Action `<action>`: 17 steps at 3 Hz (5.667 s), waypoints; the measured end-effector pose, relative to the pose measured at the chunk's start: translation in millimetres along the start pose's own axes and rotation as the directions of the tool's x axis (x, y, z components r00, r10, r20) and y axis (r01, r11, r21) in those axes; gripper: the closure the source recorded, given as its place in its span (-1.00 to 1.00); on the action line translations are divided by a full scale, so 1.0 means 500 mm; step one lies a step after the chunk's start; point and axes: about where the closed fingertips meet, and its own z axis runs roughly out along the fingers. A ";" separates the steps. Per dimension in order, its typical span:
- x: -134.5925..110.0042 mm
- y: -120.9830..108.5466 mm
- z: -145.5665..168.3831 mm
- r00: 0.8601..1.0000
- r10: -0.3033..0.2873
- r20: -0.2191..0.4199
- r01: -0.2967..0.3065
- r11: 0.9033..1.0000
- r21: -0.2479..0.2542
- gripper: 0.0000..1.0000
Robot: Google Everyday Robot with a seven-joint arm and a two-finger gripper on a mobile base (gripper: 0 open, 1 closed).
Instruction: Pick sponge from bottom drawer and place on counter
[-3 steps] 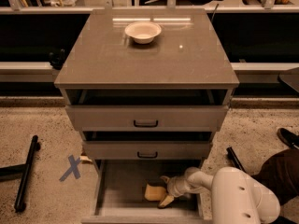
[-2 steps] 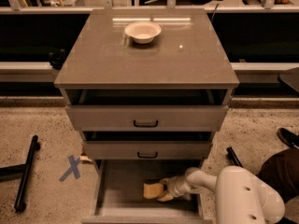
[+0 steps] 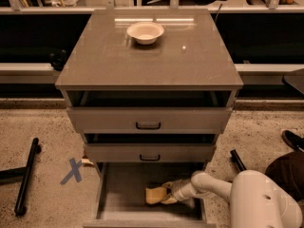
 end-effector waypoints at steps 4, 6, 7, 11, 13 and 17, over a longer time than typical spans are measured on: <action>-0.099 0.022 -0.129 0.986 -0.126 0.113 0.130 0.991 -0.028 1.00; -0.215 0.070 -0.337 0.953 -0.270 0.134 0.261 0.962 0.080 1.00; -0.254 0.080 -0.414 0.937 -0.328 0.124 0.313 0.942 0.124 1.00; -0.422 0.047 -0.733 0.850 -0.483 0.210 0.425 0.865 0.266 1.00; -0.513 0.069 -0.827 0.775 -0.623 0.103 0.569 0.760 0.315 1.00; -0.712 -0.115 -1.042 0.749 -0.652 0.120 0.523 0.693 0.496 1.00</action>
Offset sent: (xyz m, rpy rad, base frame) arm -0.0156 -0.0110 0.0984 0.1573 -0.0818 0.1983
